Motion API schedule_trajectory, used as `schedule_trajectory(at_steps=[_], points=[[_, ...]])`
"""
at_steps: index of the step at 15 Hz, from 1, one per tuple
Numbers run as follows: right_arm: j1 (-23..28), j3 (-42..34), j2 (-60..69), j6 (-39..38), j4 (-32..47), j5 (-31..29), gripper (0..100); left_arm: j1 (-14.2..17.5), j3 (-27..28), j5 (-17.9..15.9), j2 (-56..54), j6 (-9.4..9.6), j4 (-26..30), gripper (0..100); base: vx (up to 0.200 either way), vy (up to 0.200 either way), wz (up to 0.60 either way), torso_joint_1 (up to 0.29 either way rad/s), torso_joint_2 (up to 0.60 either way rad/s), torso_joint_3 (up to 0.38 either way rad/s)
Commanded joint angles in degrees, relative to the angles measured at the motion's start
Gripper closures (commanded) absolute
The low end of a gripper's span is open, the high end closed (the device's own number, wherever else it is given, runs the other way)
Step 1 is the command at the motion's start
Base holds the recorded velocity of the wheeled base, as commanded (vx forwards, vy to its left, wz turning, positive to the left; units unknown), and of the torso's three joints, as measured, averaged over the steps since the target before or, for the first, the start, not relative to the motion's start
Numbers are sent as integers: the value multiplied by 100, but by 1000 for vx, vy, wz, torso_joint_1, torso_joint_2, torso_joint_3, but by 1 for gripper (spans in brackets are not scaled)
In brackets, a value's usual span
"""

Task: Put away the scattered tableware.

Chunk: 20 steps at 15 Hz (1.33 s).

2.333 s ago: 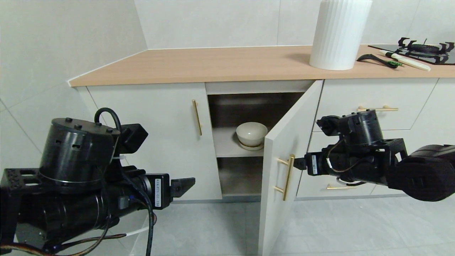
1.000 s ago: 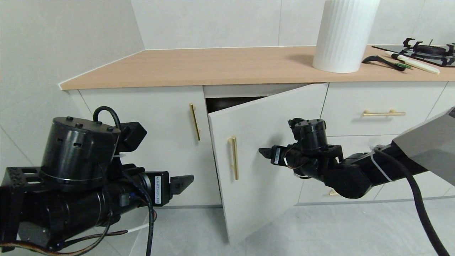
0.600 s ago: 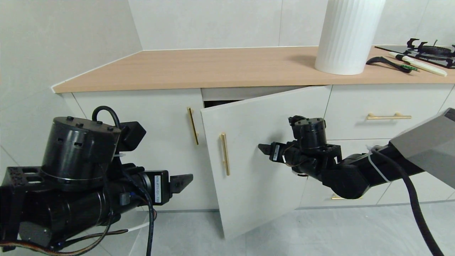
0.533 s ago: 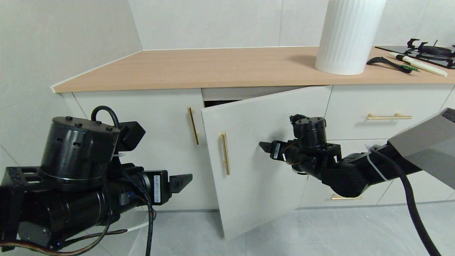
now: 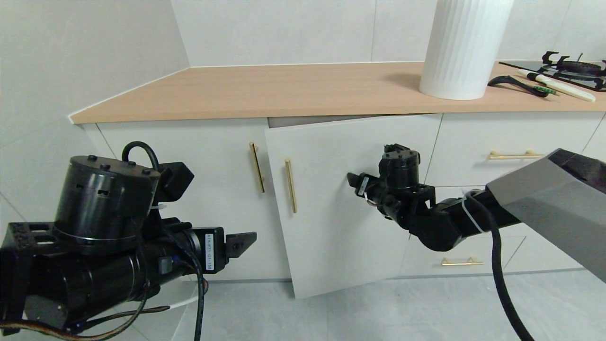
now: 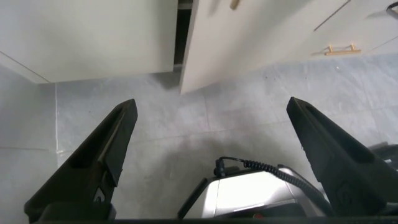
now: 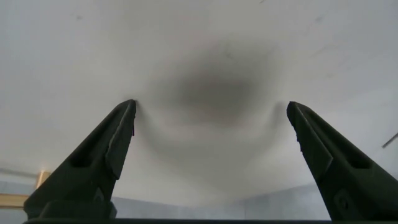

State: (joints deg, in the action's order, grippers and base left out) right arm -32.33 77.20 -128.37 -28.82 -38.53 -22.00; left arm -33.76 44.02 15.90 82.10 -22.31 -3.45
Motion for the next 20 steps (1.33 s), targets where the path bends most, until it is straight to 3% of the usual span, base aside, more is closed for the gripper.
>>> schedule_trajectory(at_steps=[1, 10, 16, 17, 20], points=[[16, 146, -171, -1, -5, -50, 0, 1, 1, 1, 7, -2, 2, 0, 0, 0, 0, 0, 0, 0], [210, 1034, -813, 25, -5, -929, 0, 18, 10, 1, -37, -2, -7, 0, 0, 0, 0, 0, 0, 0], [183, 805, -611, 17, -5, -902, 0, 18, 28, 1, -45, -2, -7, 0, 0, 0, 0, 0, 0, 0], [139, 550, -408, 8, -5, -823, 0, 18, 28, 1, -45, -2, -7, 0, 0, 0, 0, 0, 0, 0], [-168, -1216, 1033, -62, -5, 838, 0, 27, 28, 1, -45, -2, -7, 0, 0, 0, 0, 0, 0, 0]])
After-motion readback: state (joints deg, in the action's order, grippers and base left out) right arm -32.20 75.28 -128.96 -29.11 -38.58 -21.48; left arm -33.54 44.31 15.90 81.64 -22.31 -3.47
